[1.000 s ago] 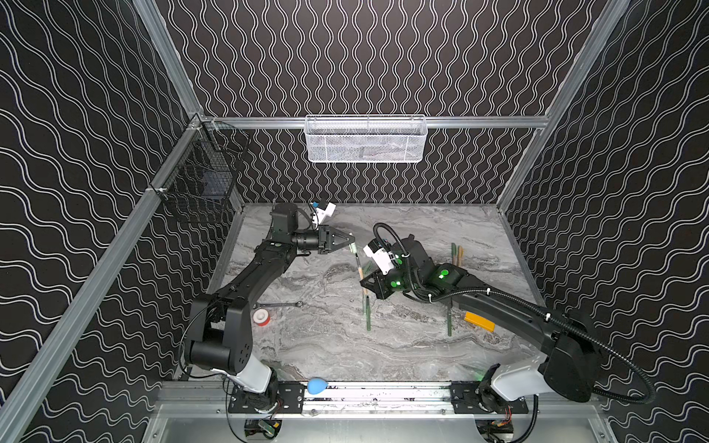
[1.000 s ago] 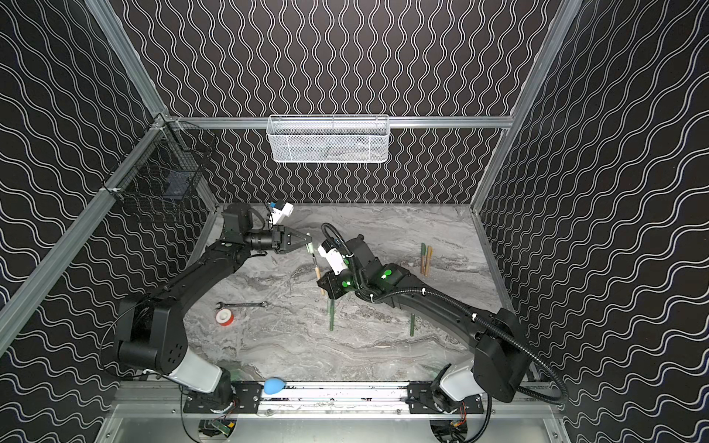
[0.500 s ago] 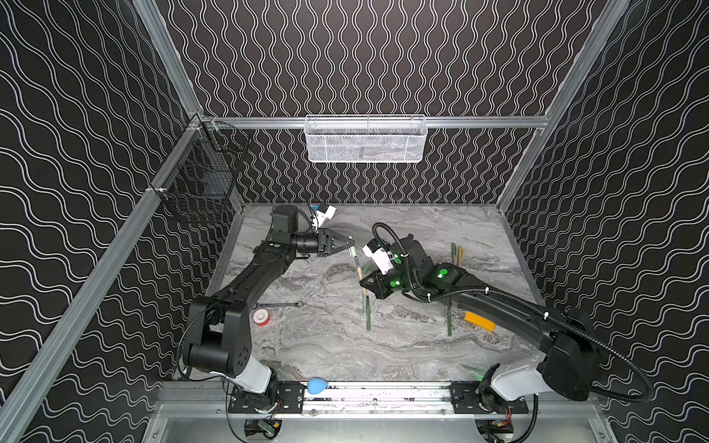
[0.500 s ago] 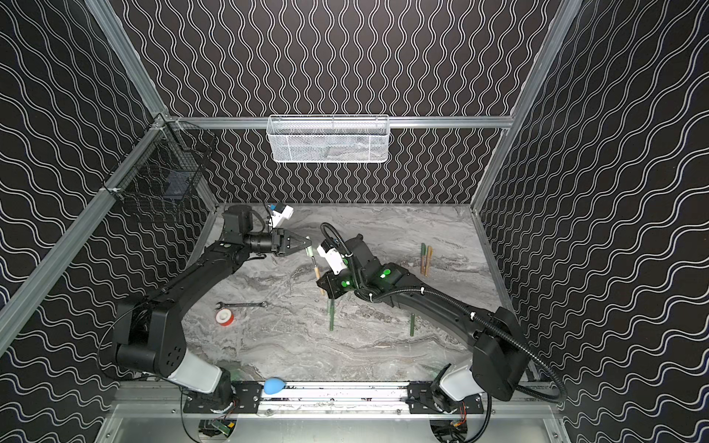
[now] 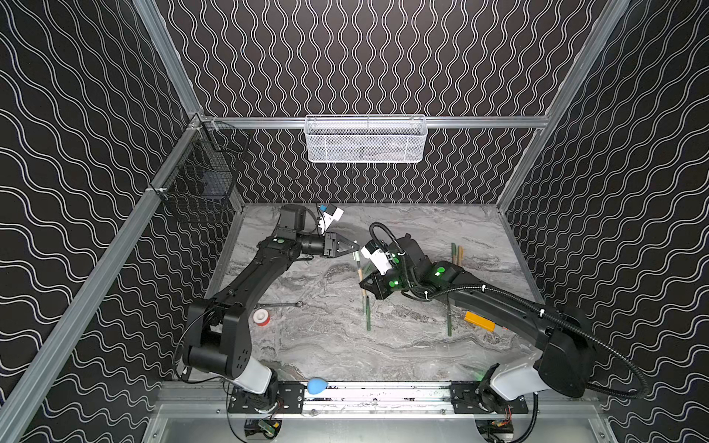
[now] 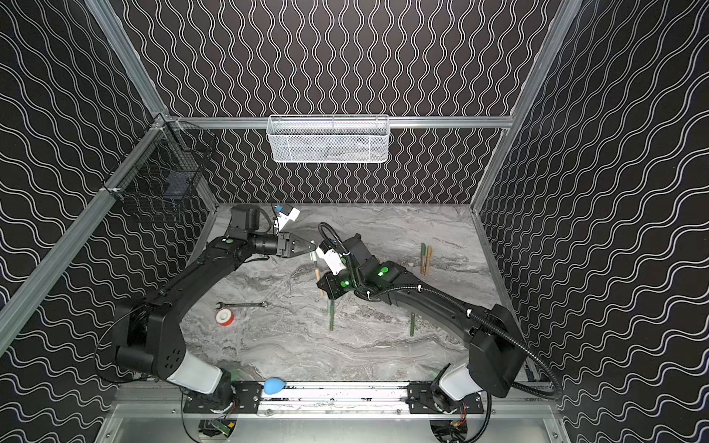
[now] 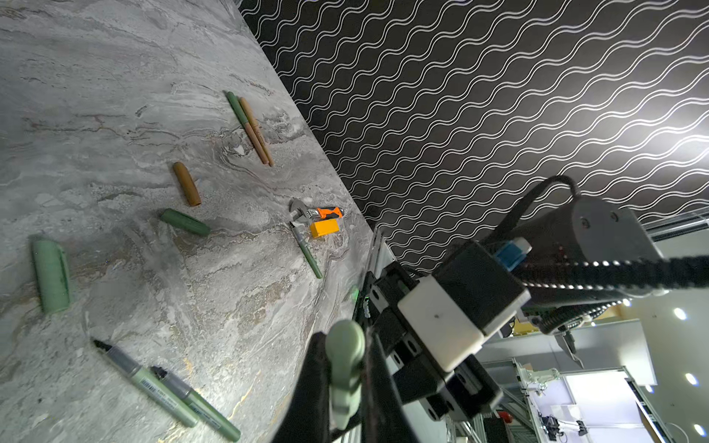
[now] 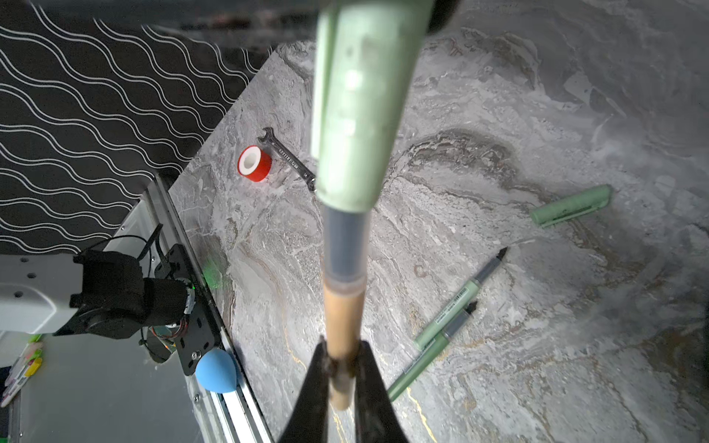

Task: Insert the pens into the pen caps
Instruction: 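Push the pen up into the cap while the left gripper holds it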

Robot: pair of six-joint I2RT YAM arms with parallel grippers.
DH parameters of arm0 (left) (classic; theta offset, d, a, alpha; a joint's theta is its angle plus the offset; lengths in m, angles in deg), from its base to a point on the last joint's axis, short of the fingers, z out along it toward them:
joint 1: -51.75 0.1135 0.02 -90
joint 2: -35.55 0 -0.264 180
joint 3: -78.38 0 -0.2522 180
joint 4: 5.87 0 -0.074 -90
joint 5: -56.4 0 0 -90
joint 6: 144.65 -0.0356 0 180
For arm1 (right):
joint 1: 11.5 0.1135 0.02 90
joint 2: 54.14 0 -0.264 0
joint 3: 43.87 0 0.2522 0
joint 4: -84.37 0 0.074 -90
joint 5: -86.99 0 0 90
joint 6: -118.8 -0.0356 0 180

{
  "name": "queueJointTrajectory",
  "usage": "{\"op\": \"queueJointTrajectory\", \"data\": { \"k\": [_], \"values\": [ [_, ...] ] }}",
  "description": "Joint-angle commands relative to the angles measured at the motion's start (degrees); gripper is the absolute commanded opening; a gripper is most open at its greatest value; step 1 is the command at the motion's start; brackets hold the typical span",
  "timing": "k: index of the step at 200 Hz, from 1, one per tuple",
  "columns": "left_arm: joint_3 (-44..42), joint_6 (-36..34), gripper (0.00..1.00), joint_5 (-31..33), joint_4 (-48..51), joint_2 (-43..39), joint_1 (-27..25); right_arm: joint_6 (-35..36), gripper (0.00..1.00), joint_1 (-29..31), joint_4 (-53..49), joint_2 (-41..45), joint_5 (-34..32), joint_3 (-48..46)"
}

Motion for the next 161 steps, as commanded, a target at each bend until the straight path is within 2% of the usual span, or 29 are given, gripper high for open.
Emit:
{"op": "queueJointTrajectory", "data": {
  "k": [1,77,131,140,161],
  "values": [
    [0.6,-3.3,0.00,-1.0,3.3,0.3,-0.5,0.5,0.07,-0.3,2.5,-0.1,-1.5,1.0],
    [1.9,-10.4,0.00,2.3,11.3,0.2,-1.8,-0.2,0.06,-1.7,3.0,-0.5,-1.9,2.5],
    [1.3,-10.0,0.00,1.2,10.5,-0.3,-2.7,0.7,0.06,-2.6,2.8,-2.6,-1.7,6.1],
    [1.0,-9.6,0.03,1.1,9.9,-0.4,-2.7,1.1,0.06,-2.8,2.5,-3.3,-1.6,7.3],
    [1.4,-9.3,0.17,0.9,9.8,-0.1,-2.7,1.7,0.06,-3.4,2.2,-4.2,-0.8,9.0]
  ]
}}
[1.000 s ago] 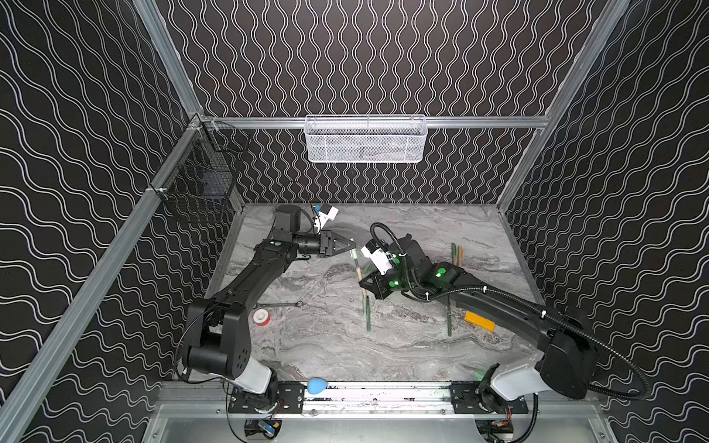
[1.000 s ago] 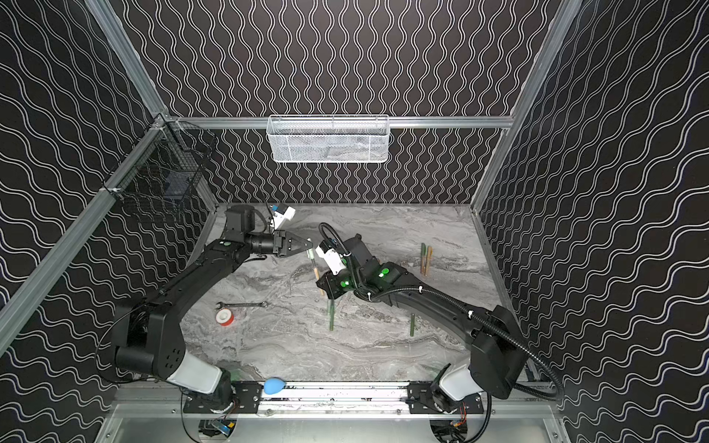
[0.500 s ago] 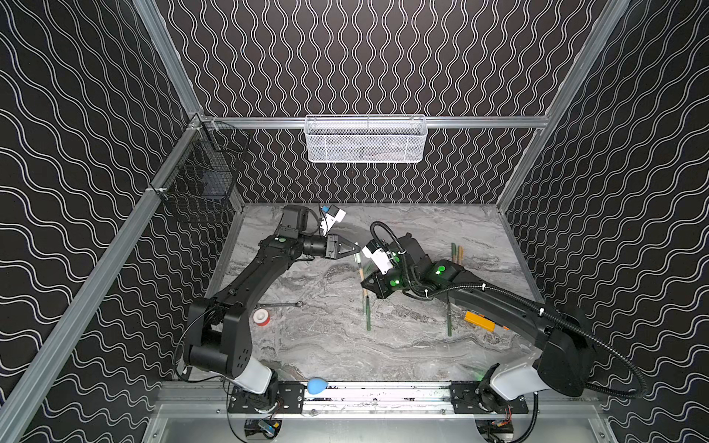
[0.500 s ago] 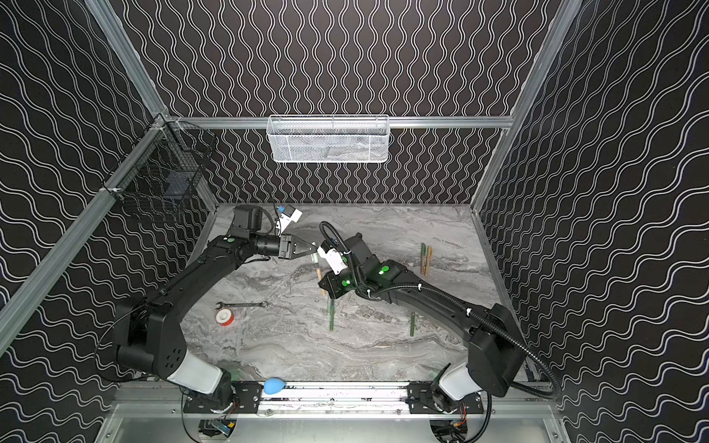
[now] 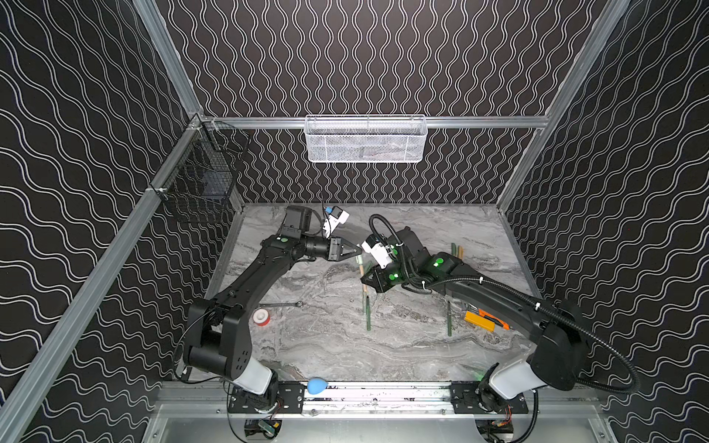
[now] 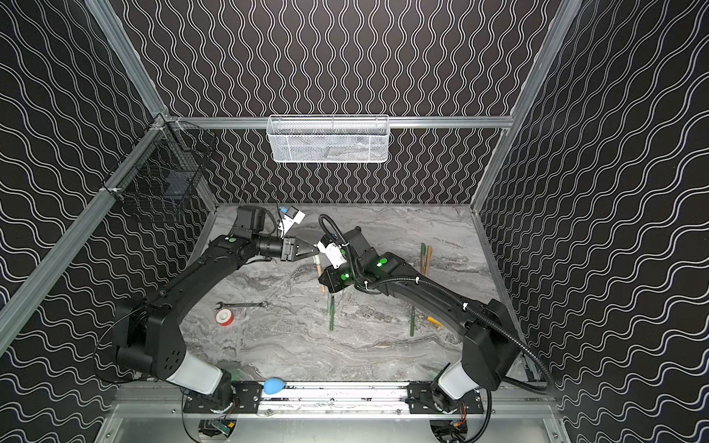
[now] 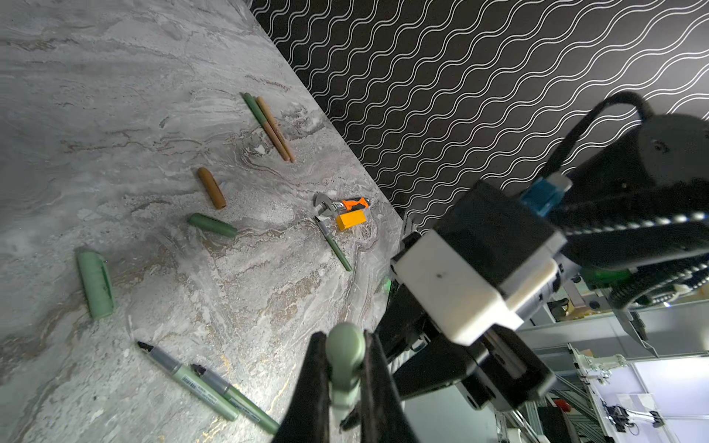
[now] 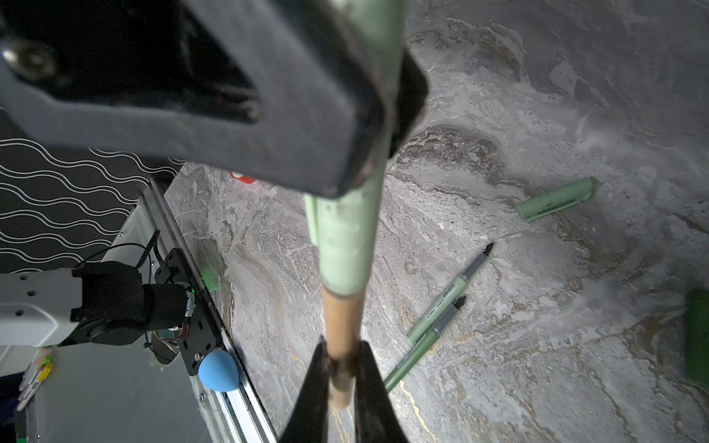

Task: Insert the pens into the pen caps
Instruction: 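Push the pen up into the cap while the left gripper holds it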

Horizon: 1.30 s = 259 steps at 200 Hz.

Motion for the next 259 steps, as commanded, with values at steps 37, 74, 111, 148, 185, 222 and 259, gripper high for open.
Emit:
{"op": "queueJointTrajectory", "data": {
  "k": [37,74,111,148,185,222,259],
  "values": [
    [1.6,-0.2,0.33,-3.9,6.1,0.9,-0.6,1.2,0.06,-0.9,8.0,-0.6,-0.6,2.4],
    [1.6,-0.2,0.24,-3.8,5.9,1.0,-0.6,1.7,0.07,-0.9,7.7,-0.5,0.1,2.9],
    [2.0,0.0,0.02,-4.1,5.5,1.4,-0.6,2.0,0.12,-0.9,7.1,-1.1,1.1,3.3],
    [2.2,1.3,0.00,-5.2,4.0,1.0,-0.5,1.3,0.22,-1.6,6.9,-2.3,1.4,3.5],
    [1.6,3.3,0.00,-6.4,1.8,0.4,0.2,-0.2,0.19,-3.3,10.2,-2.0,2.8,1.7],
    [0.6,6.5,0.16,-6.6,-1.6,0.4,1.7,0.3,0.08,-3.6,10.4,-1.5,4.7,1.2],
    [-1.3,14.1,0.54,-7.5,-10.8,-0.5,4.2,1.4,0.06,-3.7,9.2,-1.3,7.3,0.8]
  ]
}}
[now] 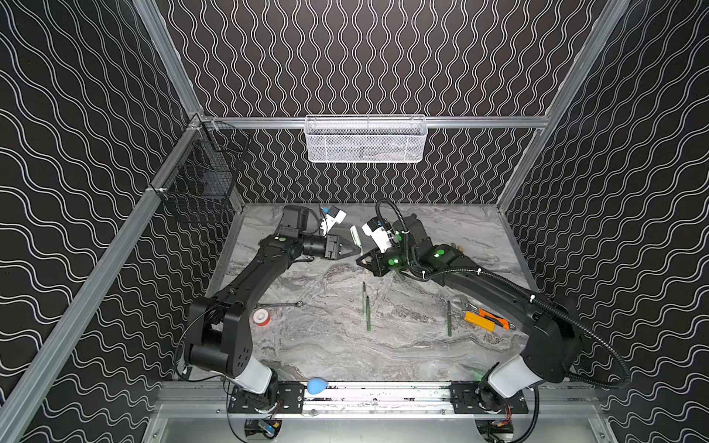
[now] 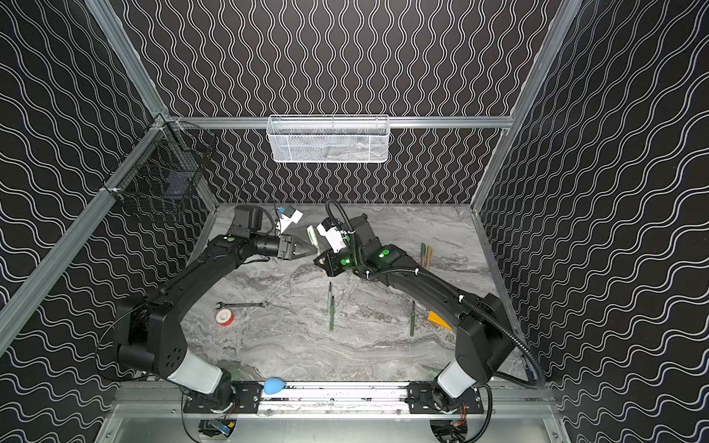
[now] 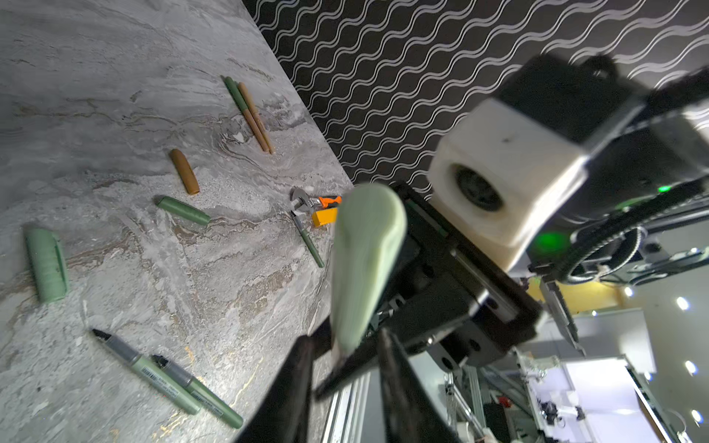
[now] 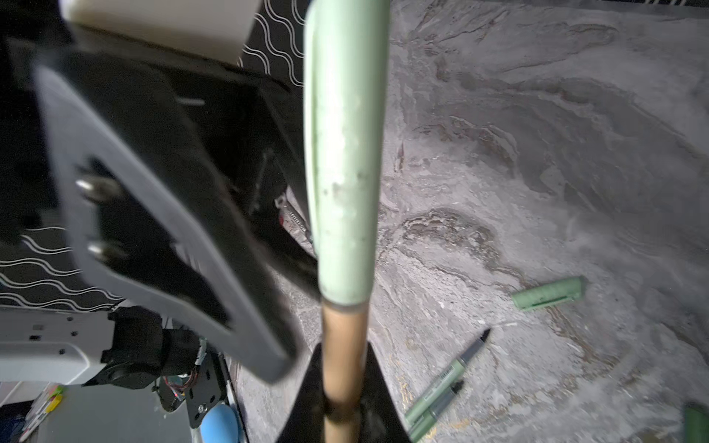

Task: Insert the pens into the pen caps
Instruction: 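Push the pen up into the cap while the left gripper holds it, then open the left gripper off the cap while the right gripper carries the capped pen away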

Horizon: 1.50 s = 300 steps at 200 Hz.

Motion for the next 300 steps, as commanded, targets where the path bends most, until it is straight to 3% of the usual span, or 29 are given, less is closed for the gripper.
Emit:
{"op": "queueJointTrajectory", "data": {
  "k": [1,33,87,125,167,199,247,300],
  "values": [
    [-0.7,5.8,0.55,-1.9,-8.7,-0.8,1.0,1.0,0.06,0.1,-0.8,0.5,2.1,-0.1],
    [-0.9,8.5,0.60,-2.2,-12.3,-0.3,1.9,1.8,0.06,0.2,-1.5,0.9,3.5,-0.2],
    [0.2,8.9,0.58,-2.0,-13.0,0.2,2.0,2.7,0.06,0.4,-2.5,0.6,5.5,0.6],
    [-0.9,9.7,0.29,-2.2,-14.5,0.1,2.0,2.7,0.06,0.7,-2.6,0.4,5.7,1.0],
    [-0.7,4.9,0.00,-1.2,-8.5,-1.2,1.9,2.2,0.06,0.8,-2.1,0.5,5.3,1.2],
    [-1.9,4.2,0.00,-1.6,-8.1,-2.1,1.8,1.7,0.00,0.8,-1.3,-0.1,3.9,2.6],
    [-3.0,3.8,0.00,-2.1,-7.9,-2.7,1.5,4.2,0.00,0.4,-0.9,-2.6,1.7,8.9],
    [-3.9,4.4,0.00,-2.6,-8.8,-3.4,1.1,4.5,0.00,-2.0,1.6,-7.4,3.7,18.4]
  ]
}}
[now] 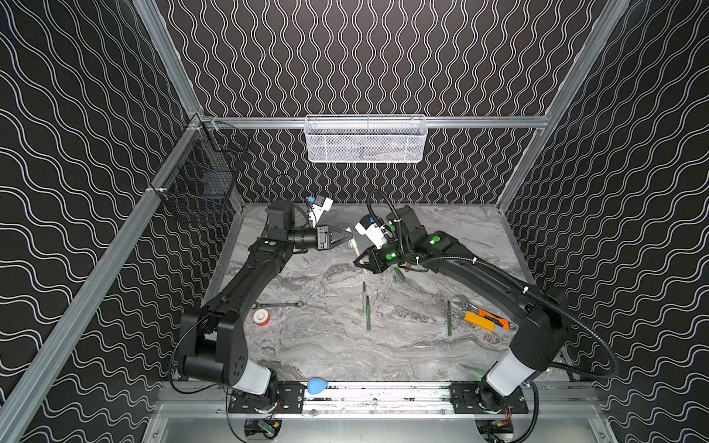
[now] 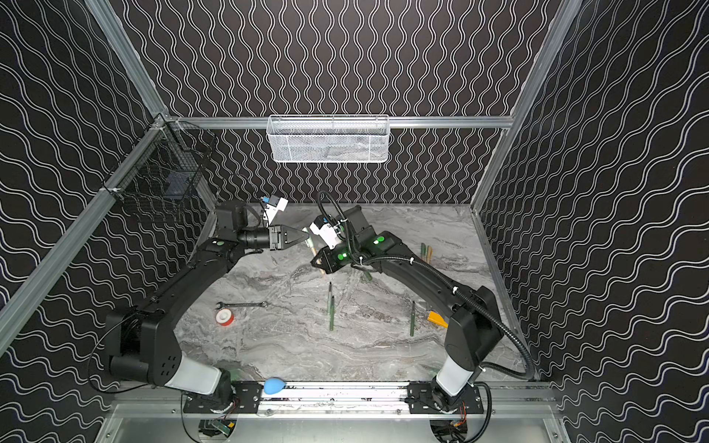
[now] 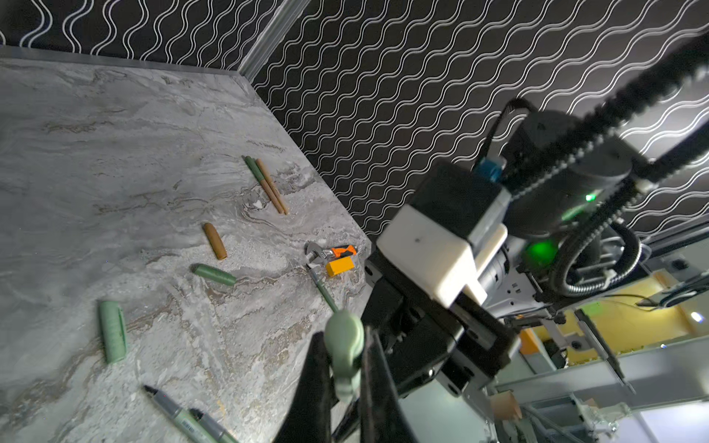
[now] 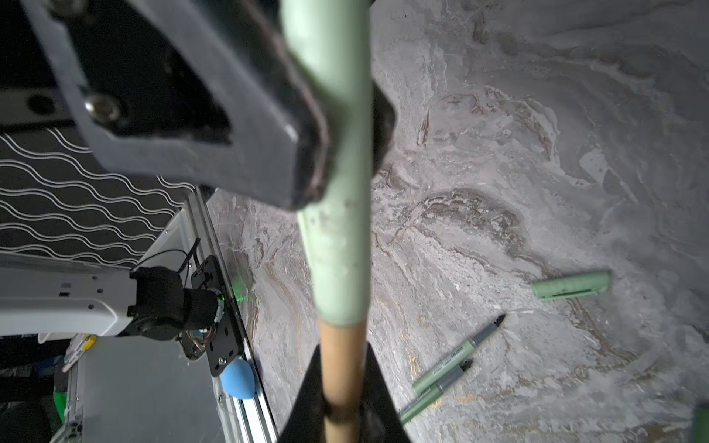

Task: Insert the pens into the pen caps
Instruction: 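Open the left gripper off the cap while the right gripper carries the capped pen away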

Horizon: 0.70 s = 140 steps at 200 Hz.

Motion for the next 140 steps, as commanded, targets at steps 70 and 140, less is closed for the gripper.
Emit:
{"op": "queueJointTrajectory", "data": {
  "k": [70,140],
  "values": [
    [-1.8,3.1,0.00,-6.5,1.1,0.2,-0.8,0.3,0.00,-1.8,15.8,-1.1,-0.5,5.0],
    [-5.9,28.2,0.72,-8.0,-31.3,3.0,0.7,0.2,0.00,-3.3,8.8,3.7,-2.8,-6.6]
  ]
}}
